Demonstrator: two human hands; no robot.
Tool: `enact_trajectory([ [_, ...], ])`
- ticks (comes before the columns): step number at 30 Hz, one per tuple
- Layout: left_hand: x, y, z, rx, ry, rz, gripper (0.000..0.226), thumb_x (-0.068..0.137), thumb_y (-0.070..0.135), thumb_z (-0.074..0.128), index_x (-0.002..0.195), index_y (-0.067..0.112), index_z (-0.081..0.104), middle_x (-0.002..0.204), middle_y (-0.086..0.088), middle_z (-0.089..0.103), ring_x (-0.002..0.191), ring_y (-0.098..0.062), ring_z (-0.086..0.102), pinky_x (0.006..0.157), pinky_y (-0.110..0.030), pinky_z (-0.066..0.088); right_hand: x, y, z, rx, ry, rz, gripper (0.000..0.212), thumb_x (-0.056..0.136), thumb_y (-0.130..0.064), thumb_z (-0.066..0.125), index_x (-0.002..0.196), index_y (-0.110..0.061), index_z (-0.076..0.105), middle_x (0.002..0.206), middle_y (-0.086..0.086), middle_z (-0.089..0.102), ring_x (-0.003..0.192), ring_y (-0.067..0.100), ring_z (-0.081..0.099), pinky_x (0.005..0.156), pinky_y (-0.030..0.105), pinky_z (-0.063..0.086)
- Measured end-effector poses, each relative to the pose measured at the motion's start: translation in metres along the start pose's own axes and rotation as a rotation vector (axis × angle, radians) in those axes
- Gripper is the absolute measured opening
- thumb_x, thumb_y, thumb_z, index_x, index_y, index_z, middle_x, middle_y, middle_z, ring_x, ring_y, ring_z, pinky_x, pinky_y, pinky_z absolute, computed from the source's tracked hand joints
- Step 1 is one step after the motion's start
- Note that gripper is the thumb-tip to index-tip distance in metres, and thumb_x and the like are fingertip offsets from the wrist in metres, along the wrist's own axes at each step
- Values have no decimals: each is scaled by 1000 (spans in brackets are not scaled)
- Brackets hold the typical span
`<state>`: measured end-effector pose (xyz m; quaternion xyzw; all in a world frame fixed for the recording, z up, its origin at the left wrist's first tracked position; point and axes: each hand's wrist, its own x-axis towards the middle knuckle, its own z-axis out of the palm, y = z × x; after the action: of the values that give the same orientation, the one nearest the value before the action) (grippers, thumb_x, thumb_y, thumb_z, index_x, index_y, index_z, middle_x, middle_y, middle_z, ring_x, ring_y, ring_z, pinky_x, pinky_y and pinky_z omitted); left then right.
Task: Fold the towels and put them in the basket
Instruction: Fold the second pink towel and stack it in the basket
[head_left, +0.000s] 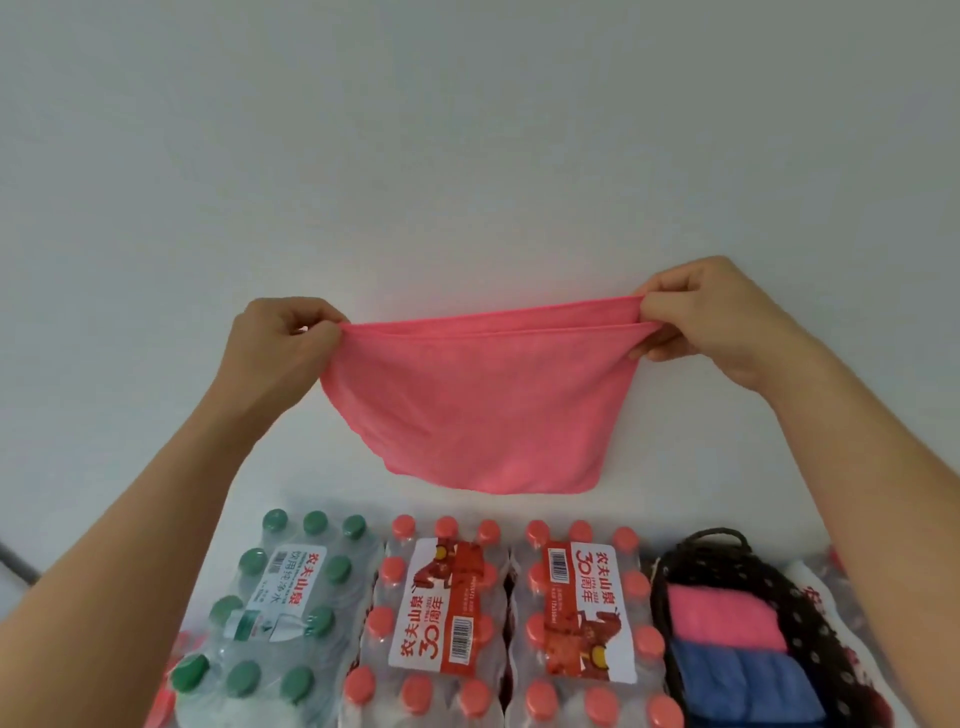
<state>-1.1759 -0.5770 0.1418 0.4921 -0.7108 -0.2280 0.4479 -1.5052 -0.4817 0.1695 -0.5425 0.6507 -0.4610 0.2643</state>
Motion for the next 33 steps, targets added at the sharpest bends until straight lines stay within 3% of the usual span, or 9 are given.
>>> enact_trajectory([
  [3,-8,-17,-7,-85,-105,-44,30,77,4,49,71,21,73,58,9,60,56,-10,47,58,-25,37,-5,3,11,-17,-140,132,27,86,1,46,69,-8,65,56,6,65,53,15,67,48,21,53],
  [6,-23,-56,-18,47,-175,-68,34,83,3,50,76,28,72,70,14,66,55,2,52,61,-23,41,-2,-1,46,-41,-226,212,25,89,3,43,75,-6,63,55,7,63,52,13,66,44,20,51],
  [10,-30,-101,-71,62,16,-157,38,85,6,51,78,38,69,77,19,66,51,-4,50,54,-18,43,5,-19,121,36,-398,230,25,92,4,43,79,-3,62,68,11,63,60,18,70,54,23,57],
  [14,-41,-96,-141,35,224,-63,37,80,5,51,75,37,69,63,20,64,52,-5,48,48,-8,38,25,-51,180,137,-299,133,20,90,8,44,87,0,62,81,17,62,61,17,71,59,23,59],
  [16,-55,-83,-168,-21,199,16,33,77,4,52,71,30,70,59,15,62,51,-4,45,47,-9,36,30,-62,193,188,-266,68,24,89,11,45,82,-3,62,81,14,63,63,16,69,62,22,59],
  [20,-100,-64,-161,-163,-274,104,23,67,11,50,62,23,70,53,9,59,48,-4,45,48,-14,34,22,-41,194,66,-378,53,36,82,21,40,77,-7,63,88,13,67,76,18,65,66,21,57],
  [24,-152,-77,-67,-130,-756,96,22,72,14,53,76,24,73,60,17,60,54,1,49,56,-11,37,5,27,181,-259,-399,170,44,75,24,36,84,-6,68,91,8,71,80,15,63,64,19,52],
  [28,-199,-107,45,-120,-1023,17,28,74,18,55,94,17,74,87,4,73,69,3,55,72,-15,46,-13,108,172,-494,-458,275,49,70,22,37,80,-12,70,87,6,71,83,17,65,66,22,49],
  [33,-241,-98,126,-192,-1215,24,25,79,7,61,100,12,74,98,-3,74,64,15,51,69,-1,37,-34,188,154,-664,-453,334,37,80,8,50,87,-23,67,99,-4,66,94,15,61,78,24,45],
])
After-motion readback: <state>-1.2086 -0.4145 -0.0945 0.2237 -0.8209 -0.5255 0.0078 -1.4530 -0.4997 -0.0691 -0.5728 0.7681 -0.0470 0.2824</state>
